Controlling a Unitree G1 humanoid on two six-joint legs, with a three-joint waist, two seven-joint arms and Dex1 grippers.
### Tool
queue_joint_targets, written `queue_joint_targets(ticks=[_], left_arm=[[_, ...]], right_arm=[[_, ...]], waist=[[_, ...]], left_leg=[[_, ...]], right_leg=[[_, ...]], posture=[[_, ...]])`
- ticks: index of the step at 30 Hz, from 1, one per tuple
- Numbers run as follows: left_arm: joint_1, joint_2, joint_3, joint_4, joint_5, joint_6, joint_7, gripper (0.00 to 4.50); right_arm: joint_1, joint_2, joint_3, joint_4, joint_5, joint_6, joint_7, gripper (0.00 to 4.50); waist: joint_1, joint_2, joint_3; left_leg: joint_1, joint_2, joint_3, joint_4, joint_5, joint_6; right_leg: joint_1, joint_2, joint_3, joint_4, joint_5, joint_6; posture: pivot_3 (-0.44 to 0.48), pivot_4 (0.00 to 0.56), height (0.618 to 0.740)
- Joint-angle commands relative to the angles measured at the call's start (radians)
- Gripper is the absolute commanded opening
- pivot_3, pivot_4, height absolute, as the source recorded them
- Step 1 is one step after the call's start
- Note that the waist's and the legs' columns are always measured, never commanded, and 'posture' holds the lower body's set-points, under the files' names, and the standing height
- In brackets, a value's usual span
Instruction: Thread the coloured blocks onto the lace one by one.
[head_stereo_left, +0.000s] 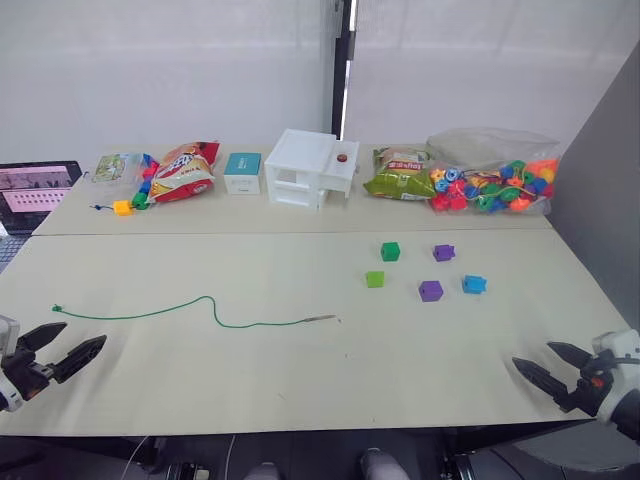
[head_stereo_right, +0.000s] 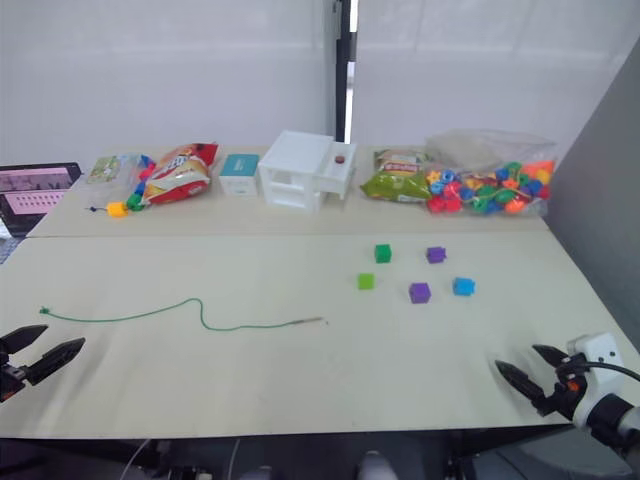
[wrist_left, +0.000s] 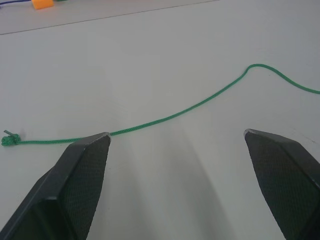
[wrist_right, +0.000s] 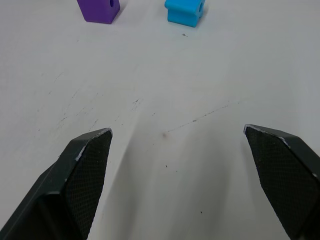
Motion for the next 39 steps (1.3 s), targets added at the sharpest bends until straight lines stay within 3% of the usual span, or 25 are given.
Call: queue_joint_targets(ticks=[1,6,11,15,20,25,30,33,37,39], left_arm=[[-0.002,0.01,0.034,-0.011,-0.012,-0.004,-0.004,4.5],[-0.039,-0.002,-0.035,-0.092,-0.036,0.034,-0.023,4.5],[-0.149,-0.018,-0.223,-0.248,-0.063,0.123,-0.069,4.5],[-0.349,-0.056,-0.477,-0.335,-0.037,0.174,-0.116,4.5],[-0.614,-0.131,-0.753,-0.216,0.109,0.137,-0.205,4.5],[-0.8,-0.203,-0.95,-0.04,0.304,0.068,-0.22,4.5],[-0.884,-0.288,-1.035,0.035,0.38,0.072,-0.223,4.5],[-0.881,-0.288,-1.1,0.07,0.471,0.035,-0.221,4.5],[-0.877,-0.294,-1.109,0.095,0.475,0.098,-0.243,4.5],[-0.875,-0.292,-1.113,0.11,0.488,0.077,-0.246,3.95]], right_arm=[[0.004,0.002,-0.028,-0.041,0.031,0.005,-0.002,4.45],[-0.027,0.006,0.019,-0.109,0.071,0.047,0.009,4.45],[-0.093,-0.027,0.133,-0.201,0.099,0.105,0.06,4.45],[-0.176,-0.069,0.226,-0.246,0.103,0.131,0.106,4.45],[-0.288,-0.104,0.331,-0.292,0.083,0.158,0.127,4.45],[-0.371,-0.122,0.384,-0.302,0.053,0.156,0.112,4.45],[-0.382,-0.11,0.401,-0.332,0.049,0.153,0.082,4.45],[-0.36,-0.095,0.391,-0.361,0.051,0.152,0.053,4.45],[-0.343,-0.085,0.386,-0.389,0.058,0.158,0.032,4.45],[-0.338,-0.082,0.384,-0.393,0.06,0.157,0.027,4.5]], waist=[[0.0,0.0,0.0],[0.0,0.0,0.0],[0.004,0.0,0.0],[0.009,0.0,0.0],[0.006,0.0,0.0],[0.002,0.0,0.0],[0.005,0.0,0.0],[0.006,0.0,0.0],[0.006,0.0,0.0],[0.005,0.0,0.0]], left_leg=[[0.0,0.0,0.0,0.0,0.0,0.0],[0.0,0.0,0.0,0.0,0.0,0.0],[0.0,0.0,0.0,0.002,0.0,0.0],[-0.001,-0.001,-0.001,0.003,0.0,0.0],[-0.001,-0.002,-0.002,0.007,0.0,0.0],[-0.003,-0.002,-0.002,0.011,-0.002,0.004],[-0.005,-0.003,-0.003,0.016,-0.004,0.007],[-0.006,-0.003,-0.003,0.016,-0.004,0.008],[-0.005,-0.003,-0.003,0.017,-0.004,0.008],[-0.003,-0.003,-0.003,0.017,-0.004,0.008]], right_leg=[[0.0,0.0,0.0,0.0,0.0,0.0],[0.0,0.0,0.0,0.0,0.0,0.0],[0.0,0.0,0.0,0.002,0.0,0.0],[0.0,0.0,0.0,0.004,0.0,0.0],[0.001,0.0,0.0,0.005,0.0,0.0],[0.0,0.001,0.0,0.005,0.0,0.0],[0.0,0.001,0.0,0.005,0.001,0.001],[0.0,0.0,0.0,0.005,0.001,0.002],[0.001,0.0,0.0,0.006,0.001,0.002],[0.003,0.001,0.0,0.005,0.001,0.002]], posture=[[0.0,0.15,0.74],[0.0,0.15,0.74],[0.0,0.15,0.74],[0.0,0.15,0.74],[0.0,0.15,0.74],[0.0,0.15,0.74],[0.0,0.15,0.74],[0.0,0.15,0.74],[0.0,0.15,0.74],[0.0,0.15,0.74]])
